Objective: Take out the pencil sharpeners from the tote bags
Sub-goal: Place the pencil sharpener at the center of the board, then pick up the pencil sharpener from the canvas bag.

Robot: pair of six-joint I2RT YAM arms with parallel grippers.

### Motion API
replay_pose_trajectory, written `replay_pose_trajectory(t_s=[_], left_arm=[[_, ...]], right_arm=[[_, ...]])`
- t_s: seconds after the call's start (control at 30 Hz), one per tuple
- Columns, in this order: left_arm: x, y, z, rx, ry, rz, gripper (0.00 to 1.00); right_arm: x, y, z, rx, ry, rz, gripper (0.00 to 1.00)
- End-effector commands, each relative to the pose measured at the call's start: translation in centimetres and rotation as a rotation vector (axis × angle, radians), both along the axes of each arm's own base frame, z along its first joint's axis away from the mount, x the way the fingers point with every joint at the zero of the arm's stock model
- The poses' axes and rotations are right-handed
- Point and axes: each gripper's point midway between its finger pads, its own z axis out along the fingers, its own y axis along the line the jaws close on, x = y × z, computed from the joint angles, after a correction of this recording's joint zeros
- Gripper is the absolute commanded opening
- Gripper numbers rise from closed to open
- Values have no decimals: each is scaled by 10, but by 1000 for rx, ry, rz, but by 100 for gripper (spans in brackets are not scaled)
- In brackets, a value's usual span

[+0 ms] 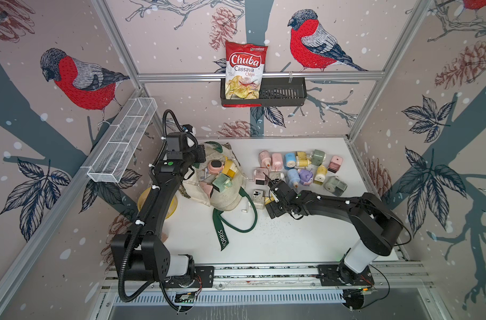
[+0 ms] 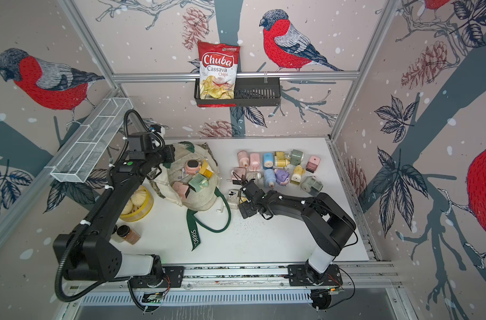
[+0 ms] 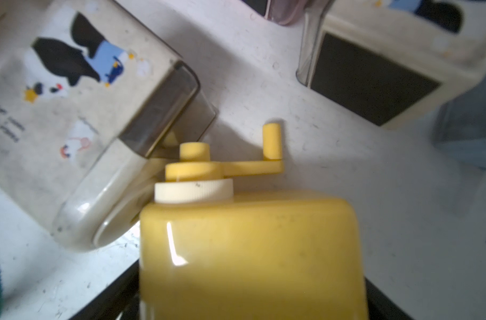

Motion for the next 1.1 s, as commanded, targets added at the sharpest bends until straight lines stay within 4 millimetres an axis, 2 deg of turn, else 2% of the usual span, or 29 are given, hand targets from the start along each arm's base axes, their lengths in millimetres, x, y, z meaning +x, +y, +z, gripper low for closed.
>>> replay_pose_trajectory(t_s=[0.0, 0.17, 0.3, 0.47, 0.6, 0.73, 0.9, 1.07], left_arm=[[8, 0, 23, -8, -93, 1, 0], [8, 0, 23, -8, -91, 2, 0], [8, 0, 24, -8, -94, 1, 0], [7, 0, 24, -8, -94, 1, 0], [7, 0, 24, -10, -94, 1, 0], [8, -1, 24, -11, -93, -2, 0], [7, 0, 26, -10, -98, 1, 0], [7, -1, 25, -12, -96, -2, 0]], right_arm=[[-1, 4, 13, 38, -3, 8, 99], [1, 1, 33, 63, -36, -14, 100], [3, 6, 71, 140, -104, -14, 97], [-14, 33, 128, 312, -182, 78, 93], [-29, 62, 157, 415, -214, 149, 91], [-34, 92, 166, 452, -187, 178, 90], [-36, 134, 155, 453, -100, 219, 84], [-32, 171, 144, 383, -96, 237, 88]])
